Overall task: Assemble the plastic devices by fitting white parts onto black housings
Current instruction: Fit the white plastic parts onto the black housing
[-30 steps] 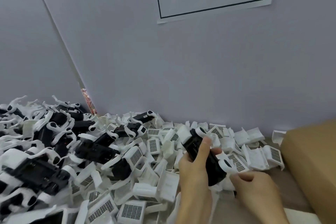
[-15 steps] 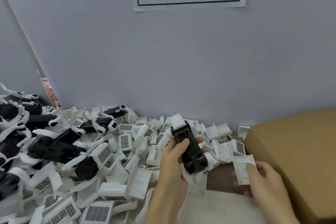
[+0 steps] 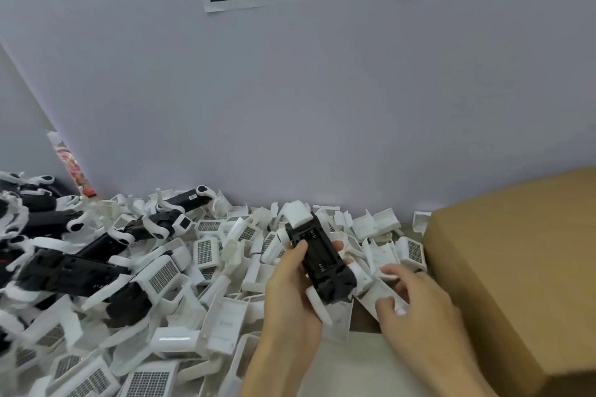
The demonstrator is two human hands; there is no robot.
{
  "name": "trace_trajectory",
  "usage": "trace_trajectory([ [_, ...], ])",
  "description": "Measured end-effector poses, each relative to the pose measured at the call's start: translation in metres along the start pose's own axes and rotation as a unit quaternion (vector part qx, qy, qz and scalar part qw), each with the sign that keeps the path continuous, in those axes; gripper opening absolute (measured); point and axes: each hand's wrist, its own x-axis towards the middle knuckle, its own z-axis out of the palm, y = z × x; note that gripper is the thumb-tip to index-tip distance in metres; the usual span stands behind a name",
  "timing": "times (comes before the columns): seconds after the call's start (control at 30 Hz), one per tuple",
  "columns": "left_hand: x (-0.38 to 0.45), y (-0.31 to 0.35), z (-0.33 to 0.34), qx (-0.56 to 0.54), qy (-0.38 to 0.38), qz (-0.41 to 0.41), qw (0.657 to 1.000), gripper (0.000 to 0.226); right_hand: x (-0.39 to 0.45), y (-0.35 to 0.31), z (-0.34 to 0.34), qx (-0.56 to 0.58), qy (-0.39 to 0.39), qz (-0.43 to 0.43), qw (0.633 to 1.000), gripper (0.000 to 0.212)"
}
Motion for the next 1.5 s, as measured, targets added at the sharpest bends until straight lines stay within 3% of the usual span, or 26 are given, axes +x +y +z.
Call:
trace_trajectory([
  [0.07, -0.001, 0.0, 0.001, -0.009, -0.002, 0.001, 1.0, 0.05, -0.001, -0.005, -0.004, -0.024, 0.066, -0.022, 0.997, 0.021],
  [0.13, 0.0, -0.001, 0.003, -0.006, 0.0, 0.017, 1.0, 0.053, -0.002, -0.011, -0.005, 0.057, 0.096, -0.086, 0.99, 0.017],
  [0.23, 0.0, -0.003, 0.003, 0.001, 0.01, 0.045, 0.999, 0.055, -0.006, -0.029, -0.002, 0.245, -0.043, -0.178, 0.952, 0.031],
  [0.3, 0.0, -0.002, 0.003, 0.004, 0.018, 0.061, 0.998, 0.054, -0.009, -0.038, 0.004, 0.288, -0.111, -0.194, 0.931, 0.045],
  [0.5, -0.001, -0.007, 0.004, 0.023, 0.005, 0.07, 0.997, 0.045, -0.004, -0.034, 0.018, 0.255, -0.031, -0.169, 0.952, 0.064],
  [0.97, 0.004, -0.015, -0.001, 0.074, -0.004, 0.086, 0.994, 0.044, -0.003, -0.027, 0.027, 0.277, -0.022, -0.145, 0.95, 0.037],
  [1.5, 0.008, -0.016, -0.002, 0.076, -0.02, 0.109, 0.991, 0.023, -0.004, -0.03, 0.025, 0.248, -0.022, -0.163, 0.955, 0.039],
])
